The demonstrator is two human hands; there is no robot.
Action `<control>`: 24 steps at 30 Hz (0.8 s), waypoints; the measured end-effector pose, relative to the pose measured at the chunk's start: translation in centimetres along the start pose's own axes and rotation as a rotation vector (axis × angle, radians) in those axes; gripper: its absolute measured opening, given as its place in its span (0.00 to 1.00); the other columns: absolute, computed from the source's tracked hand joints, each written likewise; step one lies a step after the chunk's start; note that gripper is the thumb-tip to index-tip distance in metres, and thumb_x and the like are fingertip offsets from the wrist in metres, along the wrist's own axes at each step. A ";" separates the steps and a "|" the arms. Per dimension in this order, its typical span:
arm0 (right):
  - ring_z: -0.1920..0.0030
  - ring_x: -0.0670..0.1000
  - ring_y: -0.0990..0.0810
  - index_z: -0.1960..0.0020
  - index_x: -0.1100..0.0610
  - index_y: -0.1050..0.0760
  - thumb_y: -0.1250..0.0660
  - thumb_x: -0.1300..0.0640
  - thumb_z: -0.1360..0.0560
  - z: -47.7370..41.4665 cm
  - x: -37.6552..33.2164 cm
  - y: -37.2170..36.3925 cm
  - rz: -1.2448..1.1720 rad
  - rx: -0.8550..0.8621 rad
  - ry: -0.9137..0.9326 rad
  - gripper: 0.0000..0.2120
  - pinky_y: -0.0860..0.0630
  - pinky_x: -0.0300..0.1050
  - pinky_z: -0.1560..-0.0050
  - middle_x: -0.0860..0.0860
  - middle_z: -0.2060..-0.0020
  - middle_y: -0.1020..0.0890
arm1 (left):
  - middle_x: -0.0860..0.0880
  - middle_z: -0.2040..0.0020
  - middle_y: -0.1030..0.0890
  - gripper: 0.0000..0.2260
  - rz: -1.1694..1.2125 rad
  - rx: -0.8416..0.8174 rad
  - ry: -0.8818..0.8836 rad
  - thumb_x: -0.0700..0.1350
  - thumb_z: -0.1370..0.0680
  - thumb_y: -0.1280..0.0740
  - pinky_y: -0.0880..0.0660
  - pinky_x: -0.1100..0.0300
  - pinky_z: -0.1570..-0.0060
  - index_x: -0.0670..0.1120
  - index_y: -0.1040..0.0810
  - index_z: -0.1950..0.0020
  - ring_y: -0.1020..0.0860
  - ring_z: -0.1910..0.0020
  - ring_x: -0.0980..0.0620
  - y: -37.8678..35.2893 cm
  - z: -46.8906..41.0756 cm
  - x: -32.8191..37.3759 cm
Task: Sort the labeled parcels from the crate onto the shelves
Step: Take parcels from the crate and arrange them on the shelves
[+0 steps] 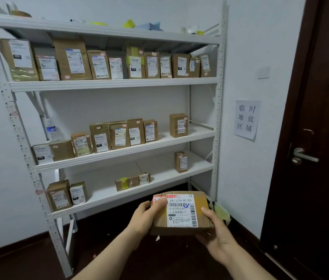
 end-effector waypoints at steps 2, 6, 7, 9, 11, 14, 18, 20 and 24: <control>0.54 0.57 0.20 0.47 0.60 0.23 0.28 0.53 0.38 -1.6 -0.9 0.3 -0.003 0.018 0.030 0.22 0.24 0.50 0.53 0.61 0.56 0.17 | 0.49 0.42 0.21 0.52 0.028 -0.034 0.010 0.74 0.45 0.29 0.22 0.53 0.46 0.47 0.33 0.28 0.20 0.47 0.51 -0.7 -1.5 0.5; 0.57 0.56 0.20 0.46 0.61 0.23 0.27 0.52 0.40 -6.1 -3.1 0.2 0.022 0.051 0.070 0.25 0.27 0.46 0.61 0.60 0.57 0.16 | 0.51 0.39 0.23 0.42 0.086 -0.109 -0.002 0.68 0.38 0.28 0.27 0.56 0.56 0.51 0.32 0.29 0.23 0.46 0.54 -2.1 -6.1 2.1; 0.56 0.56 0.19 0.44 0.61 0.23 0.27 0.52 0.41 -7.6 -3.4 0.2 0.017 0.066 0.072 0.27 0.27 0.46 0.60 0.60 0.56 0.16 | 0.52 0.41 0.22 0.38 0.088 -0.121 -0.010 0.66 0.36 0.28 0.27 0.56 0.57 0.51 0.30 0.31 0.23 0.47 0.54 -2.3 -7.7 2.5; 0.53 0.57 0.19 0.42 0.61 0.23 0.25 0.51 0.42 -10.4 -4.1 0.0 -0.004 0.086 0.084 0.30 0.25 0.47 0.58 0.61 0.53 0.16 | 0.52 0.46 0.18 0.29 0.082 -0.137 -0.023 0.62 0.33 0.28 0.25 0.56 0.56 0.50 0.26 0.36 0.20 0.49 0.53 -2.8 -11.1 3.2; 0.54 0.56 0.19 0.43 0.60 0.22 0.26 0.52 0.41 -13.2 -5.0 -0.1 -0.019 0.102 0.097 0.28 0.25 0.47 0.58 0.60 0.54 0.16 | 0.51 0.48 0.18 0.21 0.063 -0.141 -0.026 0.58 0.28 0.30 0.24 0.56 0.53 0.49 0.24 0.38 0.20 0.50 0.52 -3.2 -14.5 3.9; 0.54 0.56 0.20 0.45 0.60 0.22 0.27 0.53 0.40 -16.8 -6.8 -0.7 -0.023 0.114 0.128 0.25 0.24 0.48 0.57 0.59 0.57 0.16 | 0.49 0.48 0.18 0.16 0.034 -0.174 -0.036 0.55 0.26 0.32 0.23 0.54 0.48 0.49 0.23 0.42 0.20 0.50 0.51 -3.8 -19.5 5.2; 0.50 0.57 0.19 0.41 0.60 0.24 0.26 0.50 0.39 -22.0 -8.3 0.2 -0.044 0.174 0.141 0.29 0.22 0.49 0.54 0.59 0.54 0.16 | 0.50 0.51 0.19 0.18 0.049 -0.264 -0.009 0.58 0.27 0.32 0.23 0.57 0.57 0.49 0.26 0.43 0.21 0.52 0.52 -5.8 -24.7 6.5; 0.46 0.59 0.19 0.39 0.59 0.25 0.25 0.49 0.39 -24.4 -8.6 1.1 -0.057 0.189 0.122 0.31 0.22 0.51 0.49 0.60 0.51 0.16 | 0.48 0.53 0.17 0.17 0.077 -0.312 0.013 0.58 0.29 0.32 0.23 0.57 0.60 0.48 0.23 0.46 0.19 0.53 0.50 -7.3 -26.8 6.6; 0.45 0.59 0.20 0.38 0.59 0.25 0.25 0.50 0.40 -29.5 -10.2 2.9 -0.063 0.182 0.113 0.33 0.22 0.51 0.49 0.60 0.50 0.16 | 0.46 0.52 0.15 0.23 0.124 -0.349 0.056 0.58 0.32 0.31 0.21 0.57 0.64 0.47 0.22 0.42 0.17 0.54 0.47 -10.0 -31.8 7.0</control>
Point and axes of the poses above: each hand's wrist, its own z-axis away from the middle knuckle, its own y-axis out of the back of the hand, x = y × z, the point moved 9 cm from there along -z, towards the middle knuckle
